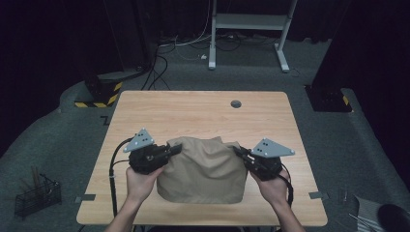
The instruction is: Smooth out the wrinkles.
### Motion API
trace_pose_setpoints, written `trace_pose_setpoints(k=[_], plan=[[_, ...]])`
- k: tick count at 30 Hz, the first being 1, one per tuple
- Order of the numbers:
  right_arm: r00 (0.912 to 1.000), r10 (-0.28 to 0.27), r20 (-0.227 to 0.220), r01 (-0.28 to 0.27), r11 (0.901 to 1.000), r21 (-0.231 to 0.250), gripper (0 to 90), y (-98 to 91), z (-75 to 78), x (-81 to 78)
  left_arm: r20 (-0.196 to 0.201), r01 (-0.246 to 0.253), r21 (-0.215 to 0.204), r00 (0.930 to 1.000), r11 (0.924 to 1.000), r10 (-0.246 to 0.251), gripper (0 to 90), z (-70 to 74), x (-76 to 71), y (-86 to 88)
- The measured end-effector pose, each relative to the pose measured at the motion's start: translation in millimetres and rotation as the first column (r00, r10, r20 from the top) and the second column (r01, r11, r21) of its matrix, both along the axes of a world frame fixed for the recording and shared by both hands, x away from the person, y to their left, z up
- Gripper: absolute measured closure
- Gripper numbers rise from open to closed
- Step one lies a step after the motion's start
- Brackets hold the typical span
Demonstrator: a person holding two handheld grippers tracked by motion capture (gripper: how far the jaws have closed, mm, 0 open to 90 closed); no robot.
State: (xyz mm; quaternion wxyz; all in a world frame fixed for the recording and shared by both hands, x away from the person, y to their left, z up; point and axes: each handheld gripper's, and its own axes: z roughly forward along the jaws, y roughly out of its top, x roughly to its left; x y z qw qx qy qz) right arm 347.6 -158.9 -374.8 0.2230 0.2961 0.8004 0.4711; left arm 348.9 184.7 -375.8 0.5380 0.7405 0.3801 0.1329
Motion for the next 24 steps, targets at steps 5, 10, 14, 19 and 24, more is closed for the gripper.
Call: trace_pose_setpoints(k=[5,10,14,19,24], plan=[[0.9982,-0.032,-0.051,0.031,0.9995,-0.006,87.7,2.9,-21.6,25.4,-0.039,-0.039,0.027,0.9985,0.9989,0.040,83.2,-21.1,22.4,1.6],[0.9960,-0.054,-0.071,0.054,0.9985,-0.007,87.8,3.0,-31.6,39.2,-0.049,-0.056,0.036,0.9971,0.9978,0.057,83.2,-27.8,33.8,2.7],[0.9950,-0.064,-0.077,0.063,0.9979,-0.013,87.8,4.9,-35.0,46.0,-0.057,-0.065,0.039,0.9961,0.9971,0.067,83.2,-32.8,42.5,3.2],[0.9925,-0.077,-0.095,0.075,0.9969,-0.024,87.7,8.0,-40.3,55.5,-0.068,-0.073,0.033,0.9949,0.9968,0.075,83.2,-41.9,55.7,2.7],[0.9884,-0.098,-0.116,0.094,0.9950,-0.033,87.7,9.6,-47.7,66.2,-0.080,-0.080,0.036,0.9933,0.9961,0.083,83.2,-49.1,66.3,2.0]])
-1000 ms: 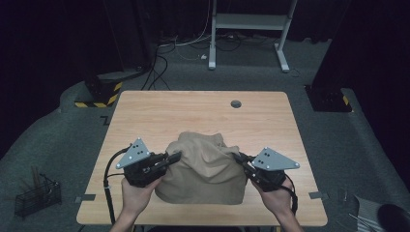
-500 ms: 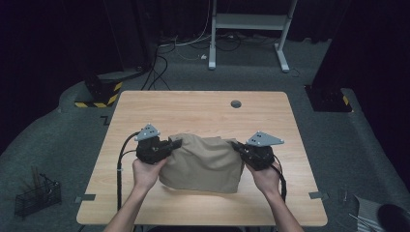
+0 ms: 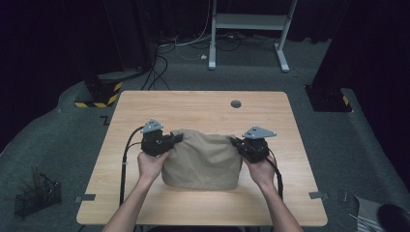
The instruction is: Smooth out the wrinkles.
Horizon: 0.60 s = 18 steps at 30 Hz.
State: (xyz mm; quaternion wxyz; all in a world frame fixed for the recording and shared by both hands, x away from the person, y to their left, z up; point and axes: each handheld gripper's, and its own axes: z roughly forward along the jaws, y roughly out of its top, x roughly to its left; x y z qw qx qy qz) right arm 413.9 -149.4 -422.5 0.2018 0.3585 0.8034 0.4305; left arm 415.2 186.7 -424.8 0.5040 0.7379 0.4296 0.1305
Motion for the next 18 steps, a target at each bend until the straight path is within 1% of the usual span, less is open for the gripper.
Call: trace_pose_setpoints(k=[1,7,10,12,14,16,18], plan=[[1.0000,-0.003,-0.003,0.003,1.0000,0.000,87.7,0.3,-1.1,1.8,0.001,-0.002,0.009,1.0000,1.0000,0.002,83.2,-0.6,1.8,-0.2],[0.9997,-0.024,-0.008,0.024,0.9997,-0.006,87.7,0.0,-6.3,9.0,-0.008,-0.013,0.024,0.9999,0.9996,0.014,83.2,-2.9,12.3,-1.5],[0.9992,-0.035,-0.018,0.035,0.9994,-0.002,87.7,-0.7,-8.8,12.7,-0.028,-0.031,0.036,0.9991,0.9989,0.032,83.2,-5.1,18.0,-1.6],[0.9988,-0.044,-0.019,0.044,0.9990,-0.006,87.7,0.2,-10.7,15.3,-0.028,-0.036,0.048,0.9989,0.9982,0.037,83.2,-6.2,20.4,-3.1],[0.9984,-0.052,-0.021,0.052,0.9986,-0.010,87.7,0.7,-13.3,18.2,-0.032,-0.038,0.046,0.9987,0.9982,0.040,83.2,-7.7,22.5,-3.5],[0.9978,-0.061,-0.027,0.060,0.9981,-0.007,87.7,0.9,-15.6,20.6,-0.035,-0.041,0.048,0.9985,0.9980,0.043,83.2,-9.7,24.5,-3.3],[0.9976,-0.065,-0.024,0.065,0.9979,-0.009,87.7,1.8,-16.9,22.3,-0.034,-0.045,0.054,0.9983,0.9975,0.047,83.2,-10.9,25.6,-3.6]])
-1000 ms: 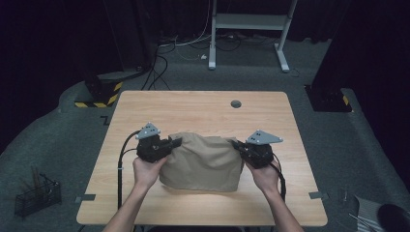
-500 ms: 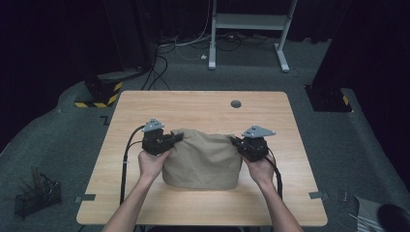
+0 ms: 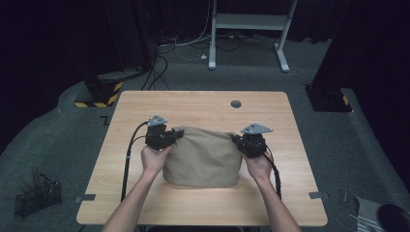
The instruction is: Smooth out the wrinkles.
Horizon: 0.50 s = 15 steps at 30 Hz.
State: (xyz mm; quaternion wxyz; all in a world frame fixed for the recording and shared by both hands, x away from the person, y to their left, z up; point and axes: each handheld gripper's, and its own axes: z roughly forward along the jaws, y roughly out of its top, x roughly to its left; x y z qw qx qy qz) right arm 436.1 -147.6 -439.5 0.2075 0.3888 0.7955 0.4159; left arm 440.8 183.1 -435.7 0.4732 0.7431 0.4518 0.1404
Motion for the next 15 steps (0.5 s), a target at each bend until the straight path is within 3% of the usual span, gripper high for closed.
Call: trace_pose_setpoints(k=[5,15], plan=[[0.9999,-0.009,0.004,0.009,0.9999,-0.006,87.7,2.5,-4.1,4.8,-0.006,-0.015,0.012,0.9999,0.9998,0.015,83.0,-5.6,5.3,-1.0],[0.9990,-0.029,-0.035,0.028,0.9994,-0.018,87.7,5.7,-19.8,20.2,-0.037,-0.030,0.056,0.9988,0.9980,0.032,82.9,-20.3,17.0,-4.2]])
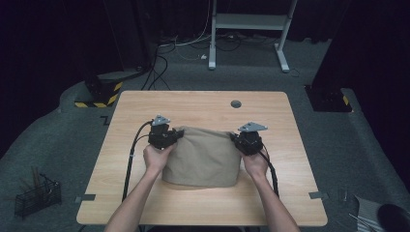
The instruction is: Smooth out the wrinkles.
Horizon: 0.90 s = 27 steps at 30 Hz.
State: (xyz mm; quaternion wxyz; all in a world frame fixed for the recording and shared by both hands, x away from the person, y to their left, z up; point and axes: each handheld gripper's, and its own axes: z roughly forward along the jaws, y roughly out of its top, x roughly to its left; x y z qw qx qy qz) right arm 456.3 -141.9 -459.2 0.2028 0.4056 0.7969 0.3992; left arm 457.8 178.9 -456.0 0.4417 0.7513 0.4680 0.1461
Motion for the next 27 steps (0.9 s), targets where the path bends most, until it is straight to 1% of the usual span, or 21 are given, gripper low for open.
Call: trace_pose_setpoints(k=[2,4,6,7,9,11,13,14,17,21,25,27], plan=[[0.9999,-0.004,-0.012,0.004,1.0000,-0.007,87.7,1.3,-4.8,3.4,-0.007,-0.003,0.012,1.0000,0.9999,0.003,82.9,-4.2,3.1,-0.7],[0.9996,-0.014,-0.024,0.014,0.9998,-0.011,87.7,2.4,-8.8,6.6,-0.012,-0.006,0.012,0.9999,0.9999,0.007,82.8,-6.9,5.7,-0.9],[0.9995,-0.016,-0.026,0.016,0.9998,-0.009,87.6,2.7,-11.0,9.0,-0.014,-0.011,0.009,0.9998,0.9999,0.011,82.8,-9.2,8.0,-0.6],[0.9994,-0.021,-0.026,0.021,0.9997,-0.010,87.6,3.1,-12.1,10.0,-0.023,-0.011,0.003,0.9997,0.9999,0.011,82.8,-10.3,9.0,-0.3],[0.9993,-0.027,-0.026,0.027,0.9996,-0.009,87.6,3.9,-14.1,11.5,-0.028,-0.016,0.001,0.9995,0.9999,0.016,82.8,-12.5,11.2,0.4],[0.9993,-0.030,-0.024,0.030,0.9995,-0.012,87.6,5.1,-15.7,12.9,-0.026,-0.018,0.009,0.9995,0.9998,0.018,82.7,-13.8,12.2,0.5],[0.9991,-0.035,-0.025,0.035,0.9992,-0.018,87.5,6.1,-17.5,14.3,-0.024,-0.022,0.008,0.9995,0.9997,0.022,82.6,-15.1,13.2,-0.3],[0.9990,-0.037,-0.027,0.036,0.9991,-0.021,87.4,6.7,-18.7,15.2,-0.025,-0.021,0.015,0.9994,0.9997,0.021,82.5,-15.8,13.9,-0.2],[0.9982,-0.042,-0.043,0.040,0.9987,-0.032,87.2,8.4,-24.1,18.4,-0.033,-0.023,0.024,0.9992,0.9995,0.024,82.4,-19.5,16.1,-1.1],[0.9969,-0.047,-0.064,0.044,0.9981,-0.043,87.2,10.0,-29.9,21.5,-0.043,-0.025,0.023,0.9988,0.9994,0.026,82.3,-22.5,18.3,-1.1],[0.9967,-0.045,-0.068,0.041,0.9978,-0.053,87.2,11.4,-32.0,22.4,-0.049,-0.022,0.041,0.9985,0.9989,0.024,82.4,-24.7,19.0,-1.7],[0.9960,-0.044,-0.078,0.040,0.9976,-0.057,87.2,12.3,-33.5,22.5,-0.059,-0.018,0.044,0.9980,0.9989,0.020,82.8,-25.2,18.4,-2.1]])
